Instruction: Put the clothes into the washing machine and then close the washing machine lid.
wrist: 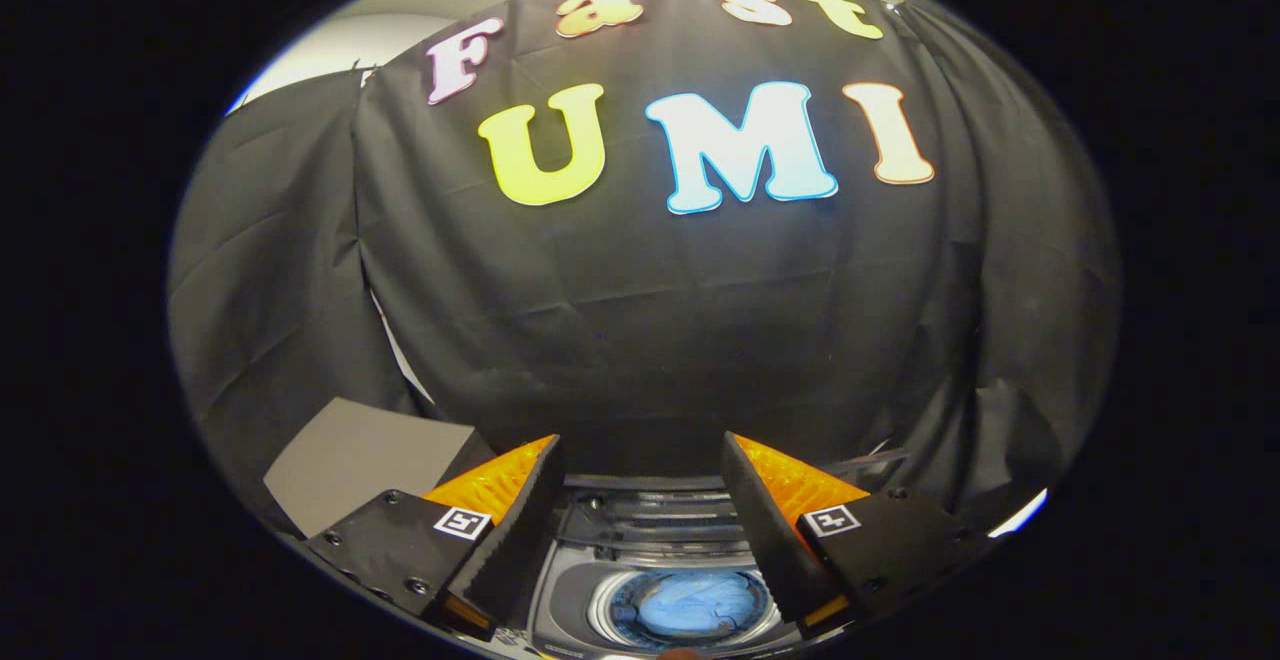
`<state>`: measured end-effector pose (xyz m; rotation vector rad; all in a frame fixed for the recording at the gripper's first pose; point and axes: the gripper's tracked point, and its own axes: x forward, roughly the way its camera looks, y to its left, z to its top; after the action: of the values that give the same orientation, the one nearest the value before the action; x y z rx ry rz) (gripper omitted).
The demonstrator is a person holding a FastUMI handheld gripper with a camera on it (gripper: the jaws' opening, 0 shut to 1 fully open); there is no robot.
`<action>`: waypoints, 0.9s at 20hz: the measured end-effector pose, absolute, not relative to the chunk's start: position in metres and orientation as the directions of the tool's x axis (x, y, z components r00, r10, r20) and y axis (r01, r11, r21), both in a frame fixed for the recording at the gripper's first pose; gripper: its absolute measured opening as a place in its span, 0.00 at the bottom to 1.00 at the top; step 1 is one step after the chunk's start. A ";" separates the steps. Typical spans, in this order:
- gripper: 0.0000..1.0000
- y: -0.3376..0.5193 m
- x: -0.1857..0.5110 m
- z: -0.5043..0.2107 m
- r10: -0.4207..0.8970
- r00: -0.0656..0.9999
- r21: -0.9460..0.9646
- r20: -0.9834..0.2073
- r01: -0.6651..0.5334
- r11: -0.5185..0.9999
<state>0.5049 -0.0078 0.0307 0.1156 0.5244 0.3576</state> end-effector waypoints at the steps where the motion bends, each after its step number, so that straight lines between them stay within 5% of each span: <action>1: 0.98 -0.006 0.515 0.025 0.348 0.807 0.188 -0.478 -0.293 0.938; 18: 0.97 0.014 0.537 -0.049 0.303 0.812 0.079 -0.499 -0.305 0.949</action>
<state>0.5374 0.0143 -0.0488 -0.0044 0.5325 0.3244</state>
